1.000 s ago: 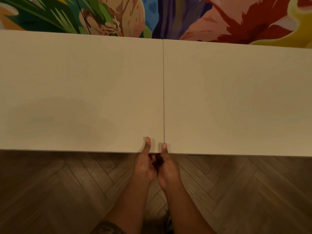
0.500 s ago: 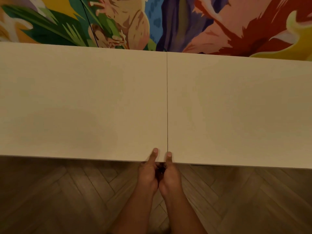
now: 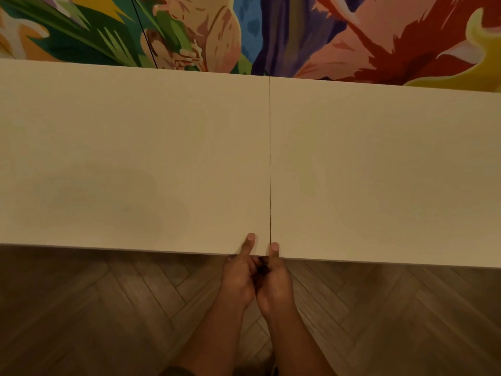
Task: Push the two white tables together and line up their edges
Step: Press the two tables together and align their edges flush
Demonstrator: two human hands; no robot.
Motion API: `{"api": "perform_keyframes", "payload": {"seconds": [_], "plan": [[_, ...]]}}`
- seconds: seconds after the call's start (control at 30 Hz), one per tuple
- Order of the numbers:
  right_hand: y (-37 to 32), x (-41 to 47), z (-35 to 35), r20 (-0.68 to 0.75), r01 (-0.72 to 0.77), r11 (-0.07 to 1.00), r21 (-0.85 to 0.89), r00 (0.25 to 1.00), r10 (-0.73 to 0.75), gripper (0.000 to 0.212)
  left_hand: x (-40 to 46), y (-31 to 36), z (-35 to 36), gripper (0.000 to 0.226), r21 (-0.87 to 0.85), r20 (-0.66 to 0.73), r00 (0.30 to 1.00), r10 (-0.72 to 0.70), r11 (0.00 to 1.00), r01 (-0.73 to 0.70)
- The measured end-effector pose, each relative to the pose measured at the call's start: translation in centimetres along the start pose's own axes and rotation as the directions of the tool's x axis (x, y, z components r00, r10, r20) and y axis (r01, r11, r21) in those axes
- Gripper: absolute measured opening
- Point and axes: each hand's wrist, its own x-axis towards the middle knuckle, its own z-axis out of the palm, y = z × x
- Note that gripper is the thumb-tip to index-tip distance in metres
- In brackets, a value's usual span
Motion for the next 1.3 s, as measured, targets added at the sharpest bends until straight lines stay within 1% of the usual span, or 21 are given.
{"api": "perform_keyframes", "payload": {"seconds": [0.03,0.1,0.17,0.23,0.3,0.4,0.47,0.5,0.6,0.7,0.77,0.83,0.93,1.03,1.13,1.3], "plan": [[-0.1,-0.1,-0.4,0.019,-0.009,1.000,0.013,1.000,0.009,0.072,0.0,0.1,-0.1,0.045,-0.004,0.021,1.000,-0.020,1.000,0.020],[-0.7,-0.1,-1.1,0.005,-0.005,0.999,0.052,1.000,0.004,0.082,-0.2,0.3,-0.1,0.060,-0.020,0.083,0.994,-0.074,0.997,0.076],[-1.4,0.1,-1.4,-0.012,0.006,0.996,0.093,1.000,-0.005,0.083,-0.3,0.2,0.0,0.068,-0.037,0.131,0.987,-0.089,0.995,0.095],[-1.8,0.2,-1.4,0.002,0.000,0.993,0.119,1.000,-0.001,0.081,-0.4,0.0,0.4,0.068,-0.055,0.144,0.987,-0.076,0.995,0.084],[-2.0,0.4,-1.2,0.018,0.009,0.995,0.102,1.000,-0.011,0.076,-0.4,-0.2,0.8,0.066,-0.067,0.133,0.989,-0.071,0.995,0.080],[-1.9,0.7,-1.0,0.003,0.018,1.000,0.008,1.000,-0.018,0.074,-0.2,-0.3,1.0,0.056,0.000,0.082,0.995,-0.056,0.998,0.057],[-1.6,0.9,-0.9,-0.003,0.016,1.000,-0.001,1.000,-0.016,0.073,0.0,-0.4,0.9,0.048,0.024,0.059,0.996,-0.063,0.998,0.061],[-1.5,1.0,-1.0,0.004,0.020,1.000,0.008,1.000,-0.020,0.073,0.0,-0.5,0.9,0.048,0.021,0.048,0.997,-0.062,0.998,0.061],[-1.2,1.2,-1.2,0.023,0.032,0.999,0.010,0.999,-0.032,0.070,0.1,-0.8,0.8,0.060,-0.002,0.043,0.998,-0.046,0.999,0.047],[-1.2,1.4,-1.3,0.019,0.046,0.999,0.007,0.999,-0.046,0.058,0.2,-1.0,0.8,0.064,-0.006,0.043,0.998,-0.034,0.999,0.035],[-1.3,1.4,-1.3,0.027,0.066,0.998,0.021,0.997,-0.066,0.053,0.3,-1.0,0.8,0.060,0.002,0.039,0.999,-0.022,1.000,0.022],[-1.3,1.6,-1.4,0.036,0.077,0.997,0.029,0.996,-0.078,0.044,0.4,-0.9,0.7,0.054,0.006,0.041,0.999,-0.015,1.000,0.015],[-1.3,1.7,-1.5,0.033,0.072,0.997,0.022,0.997,-0.073,0.033,0.4,-0.7,0.7,0.058,0.029,0.053,0.998,-0.016,0.999,0.015],[-1.5,1.5,-1.4,0.038,0.066,0.998,0.005,0.997,-0.066,0.035,0.2,-0.3,0.5,0.060,0.043,0.080,0.996,-0.036,0.999,0.033],[-1.6,1.1,-1.4,0.044,0.069,0.998,-0.001,0.997,-0.069,0.047,0.2,-0.2,0.3,0.063,0.044,0.102,0.994,-0.038,0.998,0.034],[-1.7,0.4,-1.0,0.082,0.057,0.998,0.001,0.995,-0.057,0.050,0.1,0.0,0.1,0.061,0.027,0.117,0.993,-0.005,1.000,0.002]]}}
